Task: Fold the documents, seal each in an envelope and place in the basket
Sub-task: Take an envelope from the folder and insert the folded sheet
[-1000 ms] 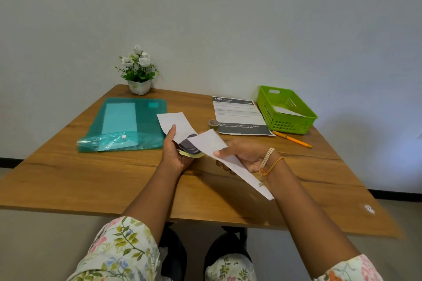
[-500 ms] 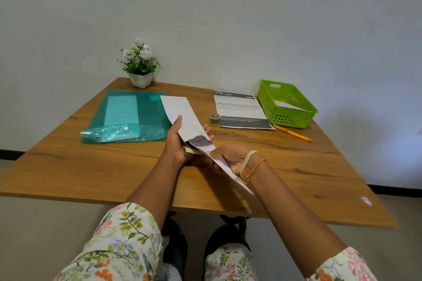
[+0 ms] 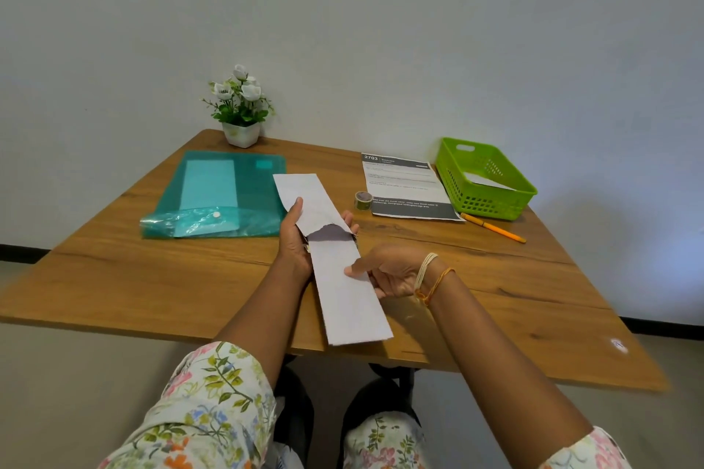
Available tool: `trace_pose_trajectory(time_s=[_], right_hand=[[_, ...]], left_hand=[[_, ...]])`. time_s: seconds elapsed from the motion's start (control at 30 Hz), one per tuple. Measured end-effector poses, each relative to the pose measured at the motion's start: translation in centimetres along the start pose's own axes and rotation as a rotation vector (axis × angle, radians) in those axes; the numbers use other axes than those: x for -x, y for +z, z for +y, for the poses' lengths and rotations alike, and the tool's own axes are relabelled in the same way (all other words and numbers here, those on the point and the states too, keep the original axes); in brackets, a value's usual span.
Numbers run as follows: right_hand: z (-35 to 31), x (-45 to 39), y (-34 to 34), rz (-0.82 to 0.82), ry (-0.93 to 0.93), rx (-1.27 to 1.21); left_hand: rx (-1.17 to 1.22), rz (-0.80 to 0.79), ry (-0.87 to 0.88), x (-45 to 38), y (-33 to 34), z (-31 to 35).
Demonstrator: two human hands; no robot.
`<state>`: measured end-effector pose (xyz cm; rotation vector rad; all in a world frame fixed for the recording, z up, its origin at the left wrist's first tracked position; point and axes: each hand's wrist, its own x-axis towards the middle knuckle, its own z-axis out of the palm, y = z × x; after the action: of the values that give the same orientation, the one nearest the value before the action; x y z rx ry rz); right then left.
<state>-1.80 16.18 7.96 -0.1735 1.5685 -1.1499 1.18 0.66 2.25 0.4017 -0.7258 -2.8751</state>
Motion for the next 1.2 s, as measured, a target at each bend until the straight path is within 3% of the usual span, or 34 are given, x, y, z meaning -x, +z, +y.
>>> trace_pose_trajectory(time_s=[0.13, 0.2, 0.27, 0.4, 0.47, 0.67, 0.87, 1.07, 1.2], right_hand=[[-0.8, -1.9, 0.5, 0.296, -0.264, -0.122], [-0.7, -3.0, 0.9, 0.387, -0.301, -0.128], [-0.5, -3.1, 1.1, 0.375, -0.24, -0.125], [-0.6, -0.6, 1.1, 0.077, -0.043, 0.029], [-0.9, 0.7, 0.6, 0.064, -0.003, 0.115], [-1.8, 0.2, 0.9, 0.454, -0.256, -0.005], [-0.9, -2.5, 3.5, 0.525, -0.342, -0.316], [-0.9, -2.2, 2.3, 0.202, -0.483, -0.211], [-0.7, -1.9, 1.2, 0.183, -0.526, -0.045]], left_hand=[[0.032, 0.023, 0.024, -0.1, 0.2, -0.2], [0.015, 0.023, 0.013, -0.1, 0.1, -0.3], [-0.003, 0.031, -0.006, -0.1, 0.1, -0.2], [0.038, 0.064, 0.011, -0.2, 0.1, 0.0], [0.047, 0.076, 0.02, -0.3, 0.0, 0.1], [0.048, 0.092, 0.031, -0.6, 0.2, 0.1], [0.018, 0.093, 0.019, -0.1, 0.4, -0.2], [0.047, 0.104, 0.078, 0.7, 0.7, 0.2], [0.077, 0.111, 0.068, 1.2, 1.2, 0.1]])
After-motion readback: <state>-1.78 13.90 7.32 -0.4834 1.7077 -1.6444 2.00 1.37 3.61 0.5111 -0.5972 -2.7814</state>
